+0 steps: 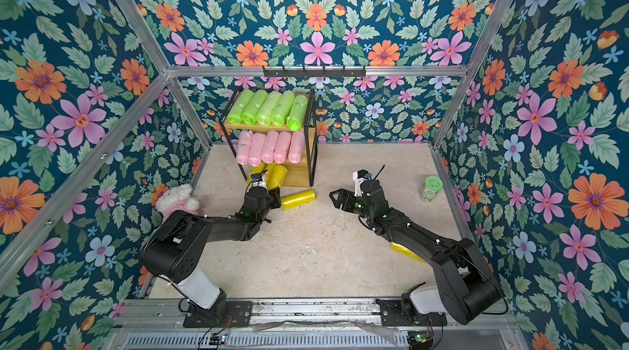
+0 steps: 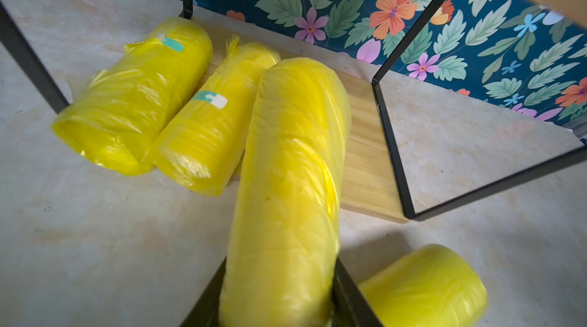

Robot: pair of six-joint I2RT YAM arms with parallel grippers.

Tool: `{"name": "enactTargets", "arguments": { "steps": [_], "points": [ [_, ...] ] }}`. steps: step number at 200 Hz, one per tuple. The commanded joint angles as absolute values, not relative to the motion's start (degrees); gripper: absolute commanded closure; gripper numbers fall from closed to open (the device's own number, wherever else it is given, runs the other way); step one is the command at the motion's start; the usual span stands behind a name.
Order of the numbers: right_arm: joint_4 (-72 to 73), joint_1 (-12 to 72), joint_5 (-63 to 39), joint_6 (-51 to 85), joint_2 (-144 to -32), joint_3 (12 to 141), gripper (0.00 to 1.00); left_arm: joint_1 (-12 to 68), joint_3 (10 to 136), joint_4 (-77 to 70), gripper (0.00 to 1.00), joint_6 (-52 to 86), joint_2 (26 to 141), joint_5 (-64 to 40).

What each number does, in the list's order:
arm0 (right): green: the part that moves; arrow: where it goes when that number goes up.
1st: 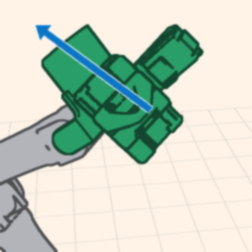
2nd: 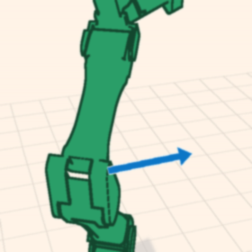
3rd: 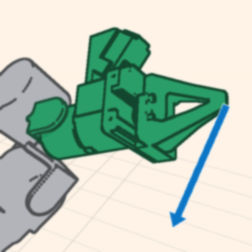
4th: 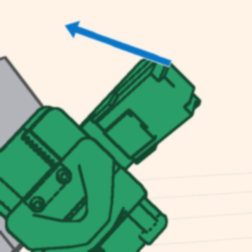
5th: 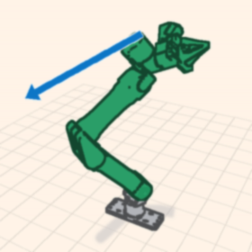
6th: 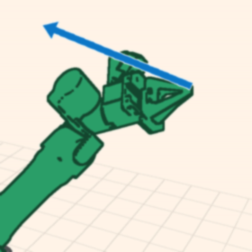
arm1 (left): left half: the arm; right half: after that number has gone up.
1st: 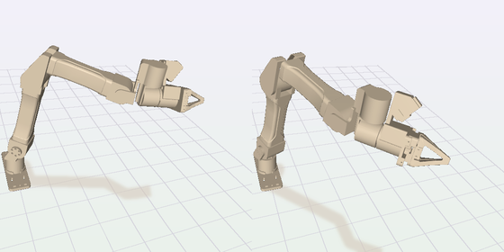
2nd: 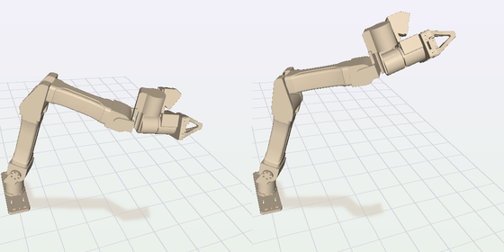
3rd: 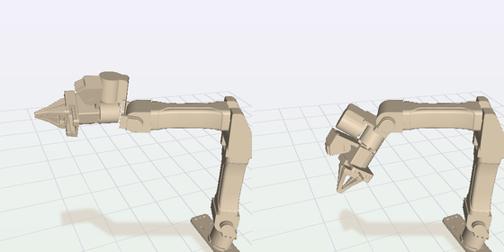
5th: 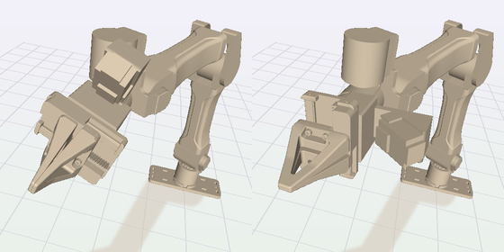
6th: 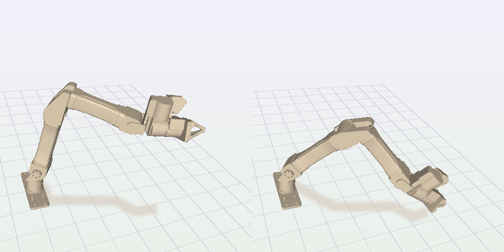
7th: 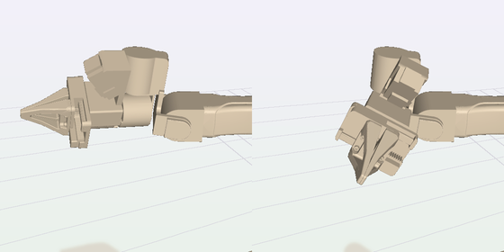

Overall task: Sort the rolls of trash bags by color and place them on the shelf
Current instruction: Place the roll of trash bags on the shelf.

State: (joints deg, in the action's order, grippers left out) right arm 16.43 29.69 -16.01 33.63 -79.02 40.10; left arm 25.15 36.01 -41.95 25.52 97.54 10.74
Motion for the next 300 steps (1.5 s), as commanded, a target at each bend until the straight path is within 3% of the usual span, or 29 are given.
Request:
{"name": "enactTargets", "arguments": {
  "steps": [1, 146, 300],
  "points": [
    [18.05, 29.80, -15.92, 34.17, -78.74, 39.86, 0.16, 25.05, 37.88, -46.88, 0.58, 27.51, 99.31, 12.63],
    [19.21, 30.38, -16.61, 34.91, -79.63, 39.79, 0.17, 25.49, 44.43, -51.76, 0.51, 31.95, 110.41, 15.93],
    [18.30, 30.55, -16.44, 35.59, -78.74, 40.15, 0.17, 25.49, 46.64, -49.99, 0.47, 36.83, 112.53, 17.88]
  ]
}}
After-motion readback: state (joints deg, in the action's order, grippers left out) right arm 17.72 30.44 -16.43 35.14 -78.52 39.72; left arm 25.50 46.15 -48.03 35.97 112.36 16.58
